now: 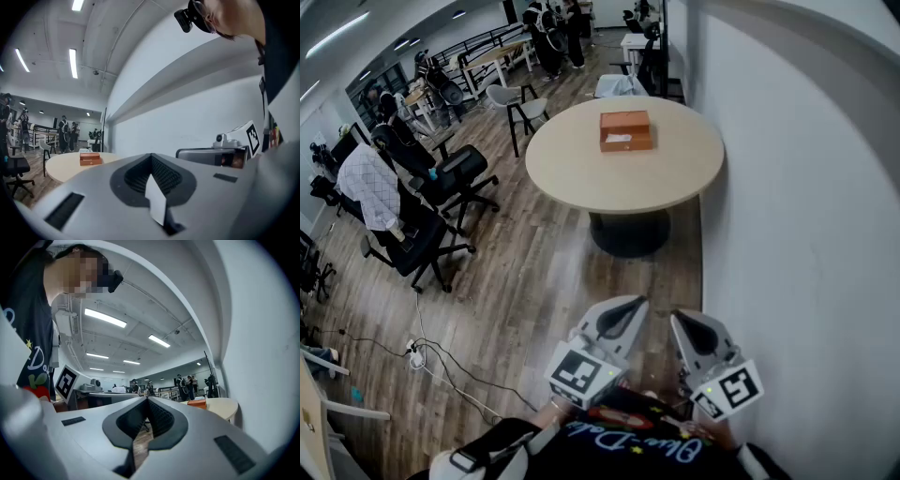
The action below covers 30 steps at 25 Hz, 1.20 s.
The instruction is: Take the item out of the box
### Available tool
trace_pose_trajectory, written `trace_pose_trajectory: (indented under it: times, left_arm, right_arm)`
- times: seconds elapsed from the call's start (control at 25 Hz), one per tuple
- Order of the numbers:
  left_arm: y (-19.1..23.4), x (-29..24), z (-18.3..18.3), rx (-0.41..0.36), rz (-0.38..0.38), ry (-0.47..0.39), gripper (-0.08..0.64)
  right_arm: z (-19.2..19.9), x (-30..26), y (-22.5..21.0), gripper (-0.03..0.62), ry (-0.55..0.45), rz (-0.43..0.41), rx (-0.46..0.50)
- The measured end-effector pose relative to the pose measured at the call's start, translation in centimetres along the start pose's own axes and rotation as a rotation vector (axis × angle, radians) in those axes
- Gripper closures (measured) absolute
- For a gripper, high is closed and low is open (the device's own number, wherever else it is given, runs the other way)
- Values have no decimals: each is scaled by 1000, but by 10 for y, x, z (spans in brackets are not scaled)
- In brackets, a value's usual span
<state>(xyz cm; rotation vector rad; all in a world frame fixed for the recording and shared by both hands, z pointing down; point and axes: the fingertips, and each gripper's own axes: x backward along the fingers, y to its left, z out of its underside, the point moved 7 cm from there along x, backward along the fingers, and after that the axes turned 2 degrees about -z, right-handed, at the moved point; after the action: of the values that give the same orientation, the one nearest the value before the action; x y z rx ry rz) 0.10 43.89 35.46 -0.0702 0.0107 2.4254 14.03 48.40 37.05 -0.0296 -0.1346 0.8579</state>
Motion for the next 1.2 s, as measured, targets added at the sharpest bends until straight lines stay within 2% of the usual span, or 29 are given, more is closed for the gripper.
trace_pose_trajectory:
  times: [0.8,1.2]
  left_arm:
    - [4,-18,3,11,0,24,575]
    - [32,-54,5,10,65,22,575]
  right_arm:
    - [5,-2,-19,594,6,13,-9]
    - [9,-25,-47,594,12,71,-24]
